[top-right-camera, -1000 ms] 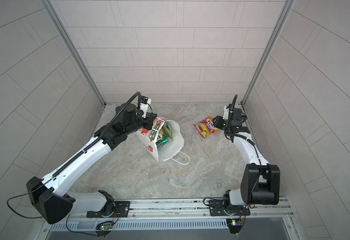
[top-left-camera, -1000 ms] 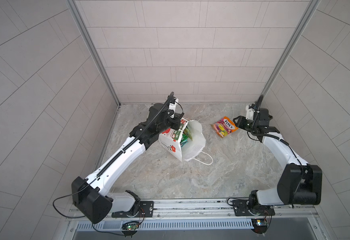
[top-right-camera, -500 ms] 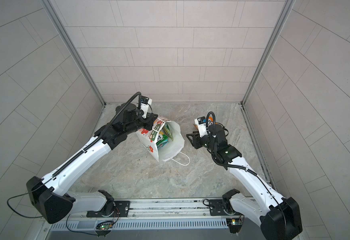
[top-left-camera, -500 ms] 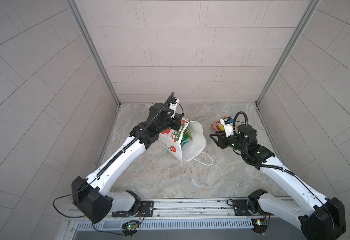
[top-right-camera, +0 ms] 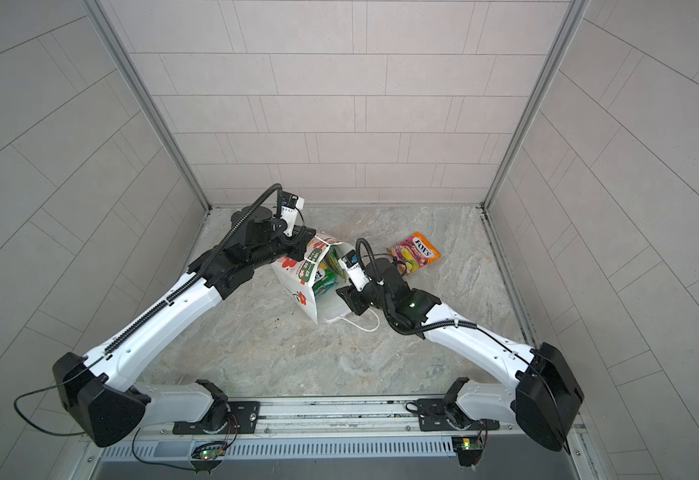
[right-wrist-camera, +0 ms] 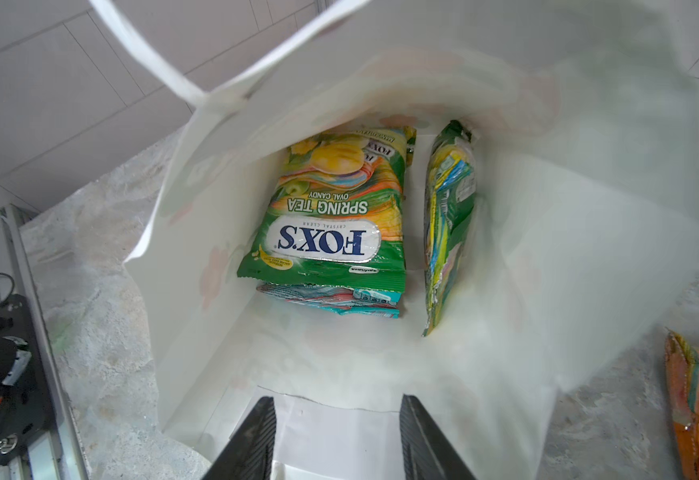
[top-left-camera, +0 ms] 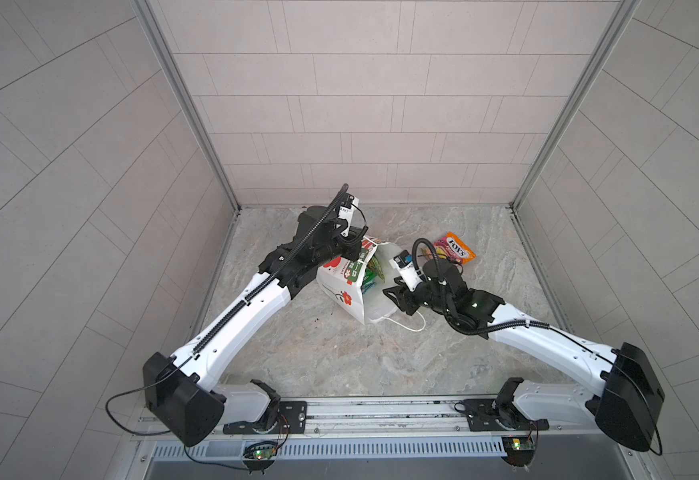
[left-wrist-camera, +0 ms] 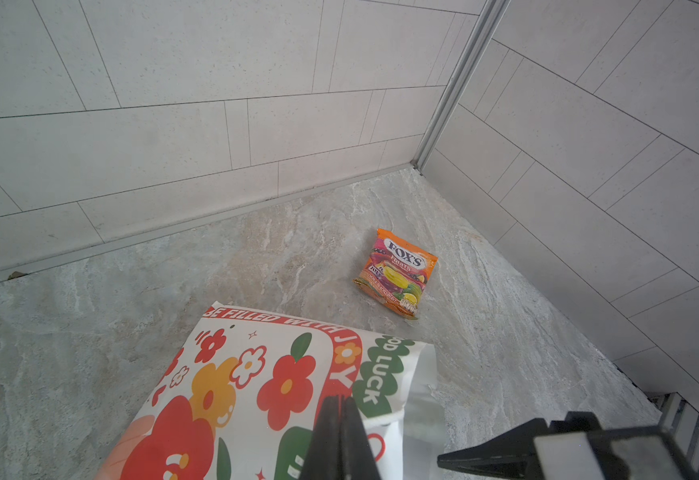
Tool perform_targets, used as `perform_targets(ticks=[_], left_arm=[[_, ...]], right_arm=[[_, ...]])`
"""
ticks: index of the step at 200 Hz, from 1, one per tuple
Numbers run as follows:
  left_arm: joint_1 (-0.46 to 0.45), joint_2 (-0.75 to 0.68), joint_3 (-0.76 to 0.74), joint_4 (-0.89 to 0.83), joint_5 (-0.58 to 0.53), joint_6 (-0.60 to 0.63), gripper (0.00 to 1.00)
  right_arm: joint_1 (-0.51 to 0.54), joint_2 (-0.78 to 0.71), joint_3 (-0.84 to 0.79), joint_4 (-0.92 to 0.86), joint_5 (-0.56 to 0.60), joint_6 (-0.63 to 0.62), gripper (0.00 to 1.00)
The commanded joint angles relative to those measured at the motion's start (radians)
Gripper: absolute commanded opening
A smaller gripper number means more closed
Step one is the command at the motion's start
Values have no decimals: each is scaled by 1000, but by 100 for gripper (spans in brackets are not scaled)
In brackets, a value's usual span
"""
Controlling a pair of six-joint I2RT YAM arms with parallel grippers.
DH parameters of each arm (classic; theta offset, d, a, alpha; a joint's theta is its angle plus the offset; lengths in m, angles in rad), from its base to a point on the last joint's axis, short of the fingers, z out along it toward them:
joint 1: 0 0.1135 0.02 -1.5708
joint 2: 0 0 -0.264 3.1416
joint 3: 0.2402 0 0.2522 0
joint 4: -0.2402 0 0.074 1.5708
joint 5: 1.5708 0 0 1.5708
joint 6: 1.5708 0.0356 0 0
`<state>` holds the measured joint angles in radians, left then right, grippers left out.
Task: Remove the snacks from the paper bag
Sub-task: 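Move the right gripper back over the bag opening, then reach into the bag with the right gripper and grasp a green packet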
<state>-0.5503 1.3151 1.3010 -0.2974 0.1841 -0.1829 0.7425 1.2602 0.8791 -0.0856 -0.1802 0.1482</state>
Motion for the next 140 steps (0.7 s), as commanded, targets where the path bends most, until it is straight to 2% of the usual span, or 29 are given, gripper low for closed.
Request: perform_targets(ticks=[1, 81, 140], left_arm=[[7, -27, 8, 12, 1, 3, 0], [6, -42, 2, 25, 9, -4, 0], [6, -65, -14, 64, 62, 2, 0]], right_arm=[[25, 54, 39, -7, 103, -53, 49], [51, 250, 99, 18, 252, -43, 46], [52, 349, 129, 93, 347, -17, 44]])
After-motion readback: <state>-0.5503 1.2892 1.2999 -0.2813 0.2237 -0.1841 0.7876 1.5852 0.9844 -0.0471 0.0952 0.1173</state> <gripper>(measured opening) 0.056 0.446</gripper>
